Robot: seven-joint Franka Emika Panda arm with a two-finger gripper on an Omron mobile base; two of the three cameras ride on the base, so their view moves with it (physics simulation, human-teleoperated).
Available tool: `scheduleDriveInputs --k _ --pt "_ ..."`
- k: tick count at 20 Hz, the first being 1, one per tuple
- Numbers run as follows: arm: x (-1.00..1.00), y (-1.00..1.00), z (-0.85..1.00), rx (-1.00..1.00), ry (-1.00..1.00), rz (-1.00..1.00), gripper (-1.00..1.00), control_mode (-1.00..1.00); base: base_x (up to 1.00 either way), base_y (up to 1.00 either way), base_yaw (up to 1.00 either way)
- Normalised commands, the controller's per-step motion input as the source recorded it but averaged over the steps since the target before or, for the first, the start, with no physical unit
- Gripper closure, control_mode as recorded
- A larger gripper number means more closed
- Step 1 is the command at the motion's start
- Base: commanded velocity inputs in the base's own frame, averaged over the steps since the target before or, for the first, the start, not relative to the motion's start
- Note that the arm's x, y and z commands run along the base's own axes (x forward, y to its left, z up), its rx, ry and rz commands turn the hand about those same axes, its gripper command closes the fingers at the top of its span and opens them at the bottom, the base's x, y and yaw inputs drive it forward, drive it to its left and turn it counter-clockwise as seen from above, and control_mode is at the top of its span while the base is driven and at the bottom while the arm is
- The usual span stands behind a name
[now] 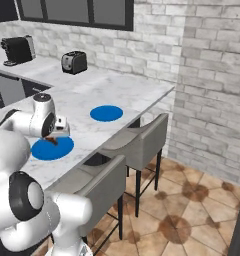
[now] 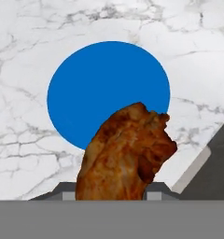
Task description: Take the chicken drumsticks from the pan and place one on each plate on the dining counter.
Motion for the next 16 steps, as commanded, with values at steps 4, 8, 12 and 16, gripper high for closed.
scheduleDriveInputs --k 4,8,12,16 --pt "0.68 0.19 -0.27 -0.09 0.04 0.00 1.00 -1.00 0.00 0.00 0.00" --pt "0.41 0.39 -0.39 -0.17 -0.01 0.00 1.00 -1.00 0.00 0.00 0.00" --pt "0.27 0.35 -0.44 -0.09 -0.02 0.00 1.00 -1.00 0.00 0.00 0.00" --pt "0.09 0.12 -0.29 0.00 0.00 0.00 1.00 -1.00 0.00 0.00 0.00"
